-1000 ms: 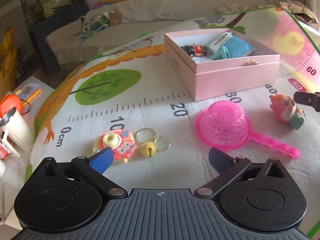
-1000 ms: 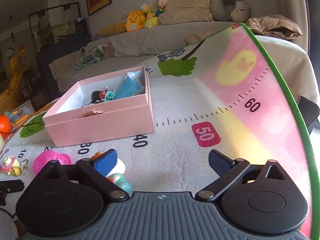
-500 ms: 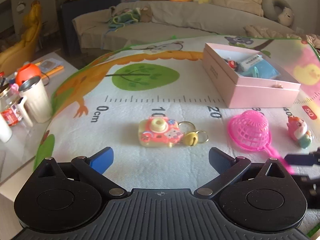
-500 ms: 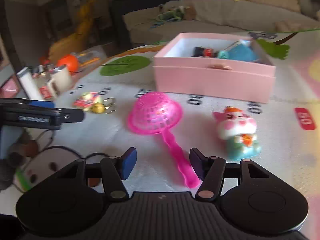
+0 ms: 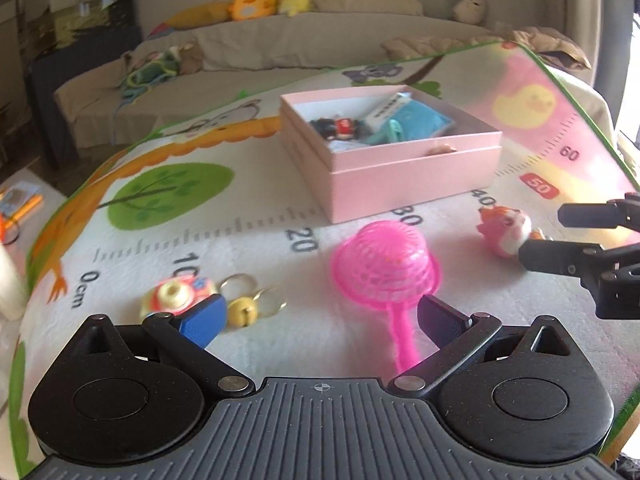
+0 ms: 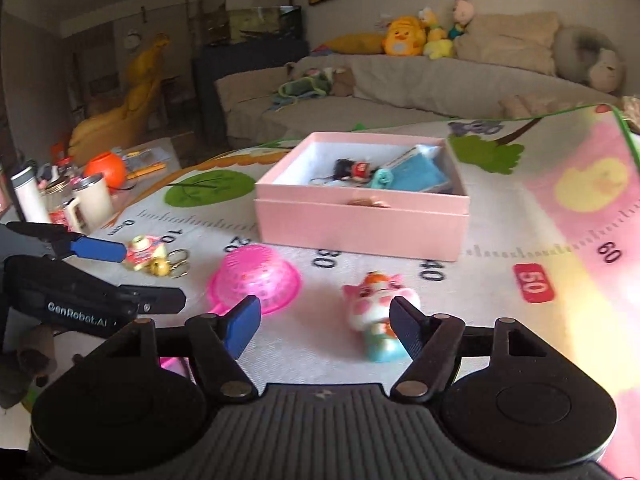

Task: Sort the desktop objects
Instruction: 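Grasp the pig figure with the right tool while the left tool grasps the pink net scoop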

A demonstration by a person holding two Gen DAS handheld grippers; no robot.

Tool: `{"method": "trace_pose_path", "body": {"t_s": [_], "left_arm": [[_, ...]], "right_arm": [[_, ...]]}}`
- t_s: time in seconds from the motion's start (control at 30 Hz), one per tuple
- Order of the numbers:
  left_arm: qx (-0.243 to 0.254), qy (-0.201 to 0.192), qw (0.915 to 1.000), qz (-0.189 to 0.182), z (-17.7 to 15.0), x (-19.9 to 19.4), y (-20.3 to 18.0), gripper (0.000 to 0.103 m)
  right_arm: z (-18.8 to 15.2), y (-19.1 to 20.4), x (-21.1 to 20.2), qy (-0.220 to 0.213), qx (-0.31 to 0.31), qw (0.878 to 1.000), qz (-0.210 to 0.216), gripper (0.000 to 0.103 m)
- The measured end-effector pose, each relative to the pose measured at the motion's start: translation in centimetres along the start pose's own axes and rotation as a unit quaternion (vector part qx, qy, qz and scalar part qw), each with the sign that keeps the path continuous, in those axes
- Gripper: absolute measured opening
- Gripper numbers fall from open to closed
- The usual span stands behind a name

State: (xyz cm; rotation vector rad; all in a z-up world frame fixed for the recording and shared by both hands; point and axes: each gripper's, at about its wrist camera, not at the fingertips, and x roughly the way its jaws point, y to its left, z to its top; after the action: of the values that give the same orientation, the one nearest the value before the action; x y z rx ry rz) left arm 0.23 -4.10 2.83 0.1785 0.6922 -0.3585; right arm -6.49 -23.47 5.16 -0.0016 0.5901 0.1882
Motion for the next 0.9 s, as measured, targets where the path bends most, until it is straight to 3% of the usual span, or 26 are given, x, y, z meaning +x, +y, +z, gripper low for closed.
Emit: {"method": "trace_pose_path", "body": {"t_s": [0.13,0.17,0.2,0.3,0.57,0.63,0.9], "left_arm": [[0.019,0.012,0.9997,-0.007,1.3,2.9,-2.3,0.102],[0.018,0.015,0.9997,-0.005,1.5,3.3,-2.5,0.095],[0.016,0.019,0.9997,-0.006,1.6,3.7,-2.7,0.081],[0.005,0.031,0.9994,-0.016,1.7,3.9,-2.4,0.063],[-0.008,0.016,0.9997,-0.014,0.2,0.4,-0.6,0.061],[-0.012,0.012,0.9998,-0.009,-0.2,-0.6,0.1,0.061],[-0.022,-0.030,0.9993,0.001,0.5,-3.7,1.6,0.061]], "right_arm": [[-0.1,-1.6,0.1,0.000,0.001,0.999,-0.038,0.074],[-0.2,-1.7,0.3,0.002,-0.003,0.999,-0.044,0.074],[-0.2,-1.7,0.6,0.005,-0.009,0.999,-0.049,0.074],[-0.5,-1.7,1.5,0.019,-0.021,0.998,-0.052,0.074],[0.2,-1.7,4.7,0.049,-0.031,0.997,-0.040,0.072],[0.4,-1.8,5.4,0.061,-0.032,0.997,-0.046,0.048],[1.0,-1.3,4.1,0.064,-0.051,0.996,-0.035,0.047]]}}
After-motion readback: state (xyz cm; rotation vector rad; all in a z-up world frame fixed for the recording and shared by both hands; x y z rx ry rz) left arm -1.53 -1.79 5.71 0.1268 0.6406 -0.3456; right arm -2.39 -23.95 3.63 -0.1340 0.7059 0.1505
